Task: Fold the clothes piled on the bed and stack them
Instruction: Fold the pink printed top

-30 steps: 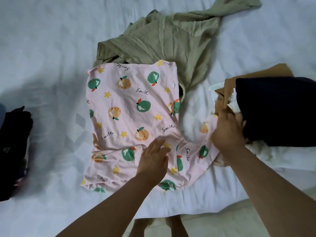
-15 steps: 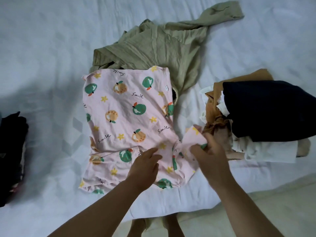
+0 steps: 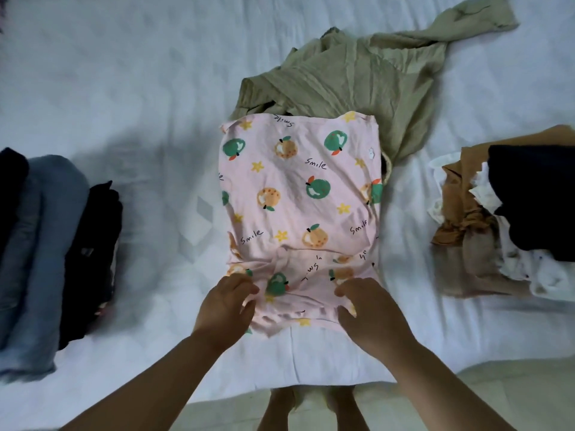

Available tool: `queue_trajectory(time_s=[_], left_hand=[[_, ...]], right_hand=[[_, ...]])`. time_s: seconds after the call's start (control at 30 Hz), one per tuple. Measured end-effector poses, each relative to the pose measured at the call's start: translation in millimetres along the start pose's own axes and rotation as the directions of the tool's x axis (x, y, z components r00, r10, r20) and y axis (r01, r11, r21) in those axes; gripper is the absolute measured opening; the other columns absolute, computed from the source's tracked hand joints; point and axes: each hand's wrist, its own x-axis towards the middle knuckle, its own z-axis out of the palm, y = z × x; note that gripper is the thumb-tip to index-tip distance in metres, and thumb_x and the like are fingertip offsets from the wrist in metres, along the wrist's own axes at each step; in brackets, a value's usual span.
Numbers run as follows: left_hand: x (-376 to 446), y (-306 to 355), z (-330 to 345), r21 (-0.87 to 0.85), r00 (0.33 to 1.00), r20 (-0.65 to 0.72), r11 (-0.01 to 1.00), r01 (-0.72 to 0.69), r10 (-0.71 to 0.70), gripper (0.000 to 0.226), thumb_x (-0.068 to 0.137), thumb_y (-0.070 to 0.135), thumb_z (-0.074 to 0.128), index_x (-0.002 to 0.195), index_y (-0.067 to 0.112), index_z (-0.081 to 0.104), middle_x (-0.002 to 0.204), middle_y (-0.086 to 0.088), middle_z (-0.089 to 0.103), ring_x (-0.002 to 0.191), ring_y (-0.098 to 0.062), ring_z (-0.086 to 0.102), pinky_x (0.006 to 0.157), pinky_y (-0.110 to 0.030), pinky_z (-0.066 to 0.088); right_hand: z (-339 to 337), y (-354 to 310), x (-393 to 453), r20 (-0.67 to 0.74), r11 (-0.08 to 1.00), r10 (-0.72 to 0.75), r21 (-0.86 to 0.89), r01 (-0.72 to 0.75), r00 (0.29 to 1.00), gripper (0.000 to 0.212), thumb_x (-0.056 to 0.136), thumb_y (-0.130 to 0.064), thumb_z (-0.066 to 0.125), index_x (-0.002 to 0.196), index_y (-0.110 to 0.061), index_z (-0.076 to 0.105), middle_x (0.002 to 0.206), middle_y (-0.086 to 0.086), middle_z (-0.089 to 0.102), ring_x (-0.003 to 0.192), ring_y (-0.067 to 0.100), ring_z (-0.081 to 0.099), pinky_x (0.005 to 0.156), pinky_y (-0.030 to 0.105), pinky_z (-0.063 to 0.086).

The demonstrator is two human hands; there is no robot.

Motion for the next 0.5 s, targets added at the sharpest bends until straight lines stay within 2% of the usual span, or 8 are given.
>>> queue_trajectory(time_s=[0.03, 0.1, 0.17, 0.23, 0.3, 0.4, 0.47, 0.5], left_hand=[[-2, -5, 1, 0.005, 1.000, -0.003, 1.000, -0.017, 0.017, 0.029, 0.074, 0.035, 0.049, 0.082, 0.018, 0.070, 0.098, 0.000, 0.067, 0.089, -0.013, 0.051, 0.069, -0.025, 0.049], [-9, -18, 5, 0.042, 0.996, 0.039, 0.996, -0.082, 0.080, 0.034, 0.070, 0.045, 0.054, 0.090, 0.021, 0.068, 0.113, -0.003, 0.065, 0.101, -0.018, 0.054, 0.081, -0.029, 0.047], [-18, -33, 8, 0.106, 0.968, 0.188, 0.977, -0.187, 0.165, 0.058, 0.066, 0.059, 0.055, 0.111, 0.023, 0.063, 0.132, -0.005, 0.057, 0.119, -0.021, 0.049, 0.096, -0.034, 0.037], [-24, -46, 8, 0.181, 0.919, 0.319, 0.937, -0.298, 0.231, 0.074, 0.069, 0.063, 0.050, 0.132, 0.024, 0.050, 0.147, -0.003, 0.041, 0.134, -0.019, 0.035, 0.104, -0.040, 0.027], [-25, -53, 6, 0.224, 0.899, 0.343, 0.905, -0.361, 0.273, 0.062, 0.080, 0.050, 0.044, 0.136, 0.026, 0.046, 0.150, -0.001, 0.036, 0.138, -0.017, 0.030, 0.106, -0.043, 0.025], [-18, -54, 4, 0.215, 0.917, 0.252, 0.906, -0.364, 0.308, 0.042, 0.084, 0.029, 0.038, 0.117, 0.026, 0.064, 0.138, 0.002, 0.053, 0.130, -0.015, 0.041, 0.102, -0.040, 0.027], [-12, -50, 2, 0.170, 0.929, 0.192, 0.921, -0.350, 0.318, 0.039, 0.083, 0.023, 0.038, 0.103, 0.024, 0.071, 0.126, 0.002, 0.063, 0.122, -0.018, 0.054, 0.101, -0.038, 0.028], [-11, -48, 0, 0.169, 0.928, 0.178, 0.919, -0.357, 0.328, 0.038, 0.083, 0.022, 0.037, 0.101, 0.021, 0.071, 0.123, 0.002, 0.065, 0.118, -0.019, 0.058, 0.103, -0.038, 0.028]], right_hand=[[6, 12, -7, 0.016, 0.995, -0.057, -0.080, 0.058, 0.998, 0.029, 0.058, -0.020, 0.072, 0.087, -0.018, 0.067, 0.090, -0.001, 0.069, 0.081, 0.024, 0.067, 0.066, 0.027, 0.054], [15, 35, -19, 0.156, 0.974, -0.112, -0.181, 0.140, 0.981, 0.057, 0.045, -0.013, 0.078, 0.099, -0.019, 0.062, 0.112, 0.004, 0.067, 0.102, 0.031, 0.063, 0.072, 0.036, 0.054], [24, 50, -27, 0.267, 0.947, -0.089, -0.276, 0.165, 0.960, 0.088, 0.033, -0.010, 0.076, 0.118, -0.018, 0.056, 0.133, 0.007, 0.056, 0.121, 0.030, 0.049, 0.080, 0.042, 0.053], [31, 56, -29, 0.264, 0.930, -0.078, -0.328, 0.166, 0.961, 0.103, 0.029, -0.001, 0.071, 0.128, -0.016, 0.049, 0.138, 0.007, 0.052, 0.124, 0.026, 0.044, 0.082, 0.044, 0.052], [34, 59, -27, 0.212, 0.926, -0.105, -0.335, 0.173, 0.972, 0.100, 0.036, 0.006, 0.065, 0.131, -0.014, 0.044, 0.138, 0.005, 0.052, 0.122, 0.025, 0.053, 0.086, 0.041, 0.050], [30, 66, -22, 0.196, 0.931, -0.105, -0.325, 0.165, 0.975, 0.084, 0.045, 0.005, 0.077, 0.125, -0.009, 0.056, 0.133, 0.008, 0.057, 0.118, 0.028, 0.058, 0.087, 0.040, 0.050], [24, 66, -20, 0.229, 0.921, -0.131, -0.332, 0.204, 0.965, 0.059, 0.056, -0.006, 0.080, 0.112, -0.012, 0.065, 0.128, 0.007, 0.061, 0.122, 0.027, 0.052, 0.094, 0.041, 0.040], [22, 66, -19, 0.212, 0.907, -0.194, -0.334, 0.258, 0.958, 0.042, 0.066, -0.013, 0.072, 0.107, -0.015, 0.066, 0.125, 0.005, 0.063, 0.124, 0.025, 0.048, 0.097, 0.040, 0.034]])
